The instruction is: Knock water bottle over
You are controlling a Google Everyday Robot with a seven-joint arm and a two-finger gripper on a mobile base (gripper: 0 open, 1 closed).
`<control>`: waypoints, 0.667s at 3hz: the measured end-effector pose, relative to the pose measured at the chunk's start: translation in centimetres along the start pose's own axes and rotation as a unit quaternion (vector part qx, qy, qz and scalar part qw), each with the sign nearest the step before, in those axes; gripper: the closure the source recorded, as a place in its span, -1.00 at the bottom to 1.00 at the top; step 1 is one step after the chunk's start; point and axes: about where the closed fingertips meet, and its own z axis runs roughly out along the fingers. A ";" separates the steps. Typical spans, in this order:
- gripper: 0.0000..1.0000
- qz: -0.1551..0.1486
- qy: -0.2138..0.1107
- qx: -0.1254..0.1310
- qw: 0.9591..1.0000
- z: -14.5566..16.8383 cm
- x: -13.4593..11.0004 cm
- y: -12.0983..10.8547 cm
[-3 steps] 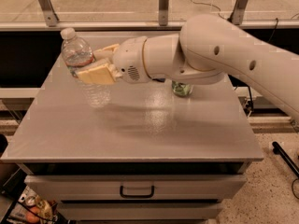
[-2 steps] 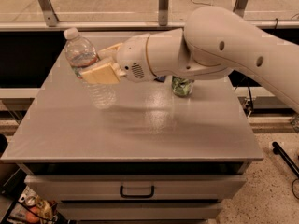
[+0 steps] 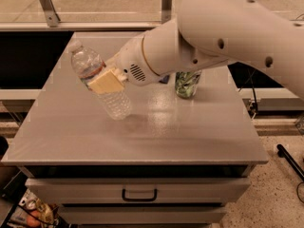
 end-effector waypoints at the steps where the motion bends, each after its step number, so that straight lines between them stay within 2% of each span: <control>1: 1.00 0.006 0.061 0.009 0.998 -0.6 0.6 -0.3; 2: 1.00 0.012 0.109 0.008 0.994 -0.7 1.1 -1.0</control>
Offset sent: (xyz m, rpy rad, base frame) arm 0.0144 -0.0251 -0.0085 -0.3074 0.1438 -0.0609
